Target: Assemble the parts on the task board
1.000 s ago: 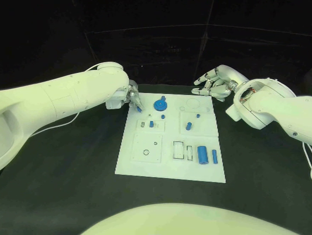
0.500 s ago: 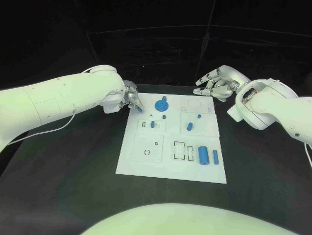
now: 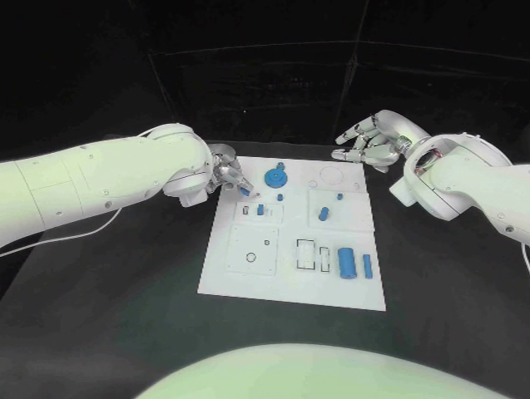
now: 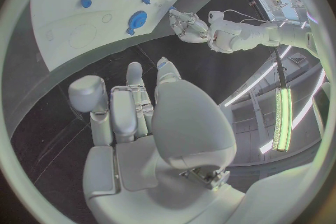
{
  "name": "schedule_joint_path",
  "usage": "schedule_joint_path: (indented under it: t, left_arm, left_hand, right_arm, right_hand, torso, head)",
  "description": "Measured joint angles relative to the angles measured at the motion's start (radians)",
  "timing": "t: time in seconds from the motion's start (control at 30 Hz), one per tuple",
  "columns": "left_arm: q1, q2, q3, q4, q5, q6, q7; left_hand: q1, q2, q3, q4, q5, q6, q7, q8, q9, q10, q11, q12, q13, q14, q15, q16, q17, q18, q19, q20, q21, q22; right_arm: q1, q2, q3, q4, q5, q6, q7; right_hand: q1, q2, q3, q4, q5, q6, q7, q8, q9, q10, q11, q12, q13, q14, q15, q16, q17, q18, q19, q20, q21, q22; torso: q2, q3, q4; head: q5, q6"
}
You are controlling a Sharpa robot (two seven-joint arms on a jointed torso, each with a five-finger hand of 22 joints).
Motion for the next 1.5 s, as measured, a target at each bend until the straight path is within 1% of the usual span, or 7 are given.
schedule_joint_path:
  t: [0.23,0.47,0.83,1.03,1.27,1.37,1.5]
  left_arm:
    - [-0.02,-0.018,-0.001,0.043,-0.012,-0.051,-0.002]
    - [-0.035,-0.028,-0.003,0.065,-0.031,-0.07,-0.01]
    - [-0.039,-0.037,-0.005,0.08,-0.069,-0.065,-0.027]
    - [-0.041,-0.037,-0.007,0.081,-0.08,-0.053,-0.032]
    - [-0.041,-0.037,-0.007,0.081,-0.085,-0.045,-0.035]
    - [-0.041,-0.035,-0.008,0.078,-0.086,-0.04,-0.036]
    - [-0.042,-0.028,-0.009,0.073,-0.087,-0.031,-0.037]
  left_hand:
    - [-0.004,-0.004,0.01,-0.002,-0.001,-0.001,0.001,0.0,0.0,0.0,0.0,0.006,0.001,0.0,0.0,0.0,0.0,0.0,0.0,0.0,0.0,0.001]
    - [-0.009,-0.009,0.022,-0.003,-0.002,-0.001,0.001,0.005,0.0,0.001,0.002,0.006,0.002,0.0,0.0,0.0,0.0,0.0,0.0,0.0,0.0,0.001]
    - [-0.009,-0.009,0.022,-0.004,-0.005,0.004,-0.004,0.015,0.007,0.007,0.0,0.01,0.007,0.0,-0.007,0.0,0.0,0.0,0.003,-0.003,0.0,0.004]
    - [-0.017,-0.017,0.033,-0.014,-0.006,0.006,-0.006,0.016,0.007,0.009,-0.002,0.01,0.007,0.0,-0.007,0.0,0.0,0.0,0.003,-0.003,0.0,0.004]
    - [-0.022,-0.022,0.034,-0.015,-0.006,0.008,-0.008,0.016,0.007,0.012,-0.002,0.011,0.007,0.0,-0.007,0.0,0.0,0.0,0.003,-0.003,0.0,0.004]
    - [-0.027,-0.026,0.044,-0.025,-0.006,0.008,-0.008,0.025,0.007,0.012,-0.002,0.01,0.007,0.0,-0.007,0.0,0.0,0.0,0.003,-0.003,0.0,0.004]
    - [-0.029,-0.029,0.044,-0.026,-0.008,0.01,-0.01,0.026,0.01,0.012,-0.002,0.01,0.007,0.0,-0.007,0.0,0.0,0.0,0.003,-0.003,0.0,0.004]
  right_arm:
    - [0.0,0.0,0.0,-0.001,0.0,0.001,0.0]
    - [0.0,0.001,0.0,-0.002,0.0,0.001,0.0]
    - [0.0,0.001,0.0,-0.003,0.0,0.001,0.0]
    - [0.0,0.001,0.0,-0.004,0.0,0.001,0.0]
    - [0.0,0.001,0.0,-0.004,0.0,0.001,0.0]
    - [0.0,0.001,0.0,-0.004,0.0,0.001,0.0]
    - [0.0,0.001,0.0,-0.004,0.0,0.001,0.0]
  right_hand:
    - [0.0,0.0,0.0,0.0,0.0,0.0,0.0,0.0,0.0,0.0,0.0,0.0,0.0,0.0,0.0,0.0,0.0,0.0,0.0,0.0,0.0,0.0]
    - [0.0,0.0,0.0,0.0,0.0,0.0,0.0,0.0,0.0,0.0,0.0,0.0,0.0,0.0,0.0,0.0,0.0,0.0,0.0,0.0,0.0,0.0]
    - [0.004,0.004,0.0,0.0,0.005,0.0,0.0,0.0,0.0,0.0,0.0,0.0,0.0,0.0,0.0,0.0,0.001,0.0,0.0,0.0,0.0,0.0]
    - [0.004,0.004,0.0,0.0,0.005,0.0,0.0,0.0,0.0,0.0,0.0,0.0,0.0,0.0,0.0,0.0,0.001,0.0,0.0,0.0,-0.004,0.0]
    - [0.004,0.004,0.0,0.0,0.005,0.0,0.0,0.0,0.0,0.0,0.0,0.0,0.0,0.0,0.0,0.0,0.001,0.0,0.0,0.0,-0.004,0.0]
    - [0.004,0.004,-0.003,-0.003,0.009,0.0,0.0,0.0,0.0,0.0,0.0,0.0,-0.001,0.0,0.0,0.0,0.001,0.0,0.0,0.0,-0.004,0.0]
    - [0.004,0.004,-0.003,-0.003,0.009,0.0,0.0,0.0,0.0,0.0,0.0,0.0,-0.001,0.0,0.0,0.0,0.001,0.0,0.0,0.0,-0.004,0.0]
  torso:
    - [0.0,0.0001,0.0]
    - [0.001,-0.0006,-0.0001]
    - [0.001,-0.0009,-0.0001]
    - [0.001,-0.0009,-0.0001]
    - [0.001,-0.0009,-0.0001]
    - [0.001,-0.0006,-0.0002]
    - [0.001,-0.0006,-0.0004]
  head:
    - [-0.001,-0.002]
    - [0.001,-0.003]
    - [0.001,-0.006]
    - [0.002,-0.008]
    - [0.003,-0.008]
    - [0.003,-0.01]
    - [0.003,-0.011]
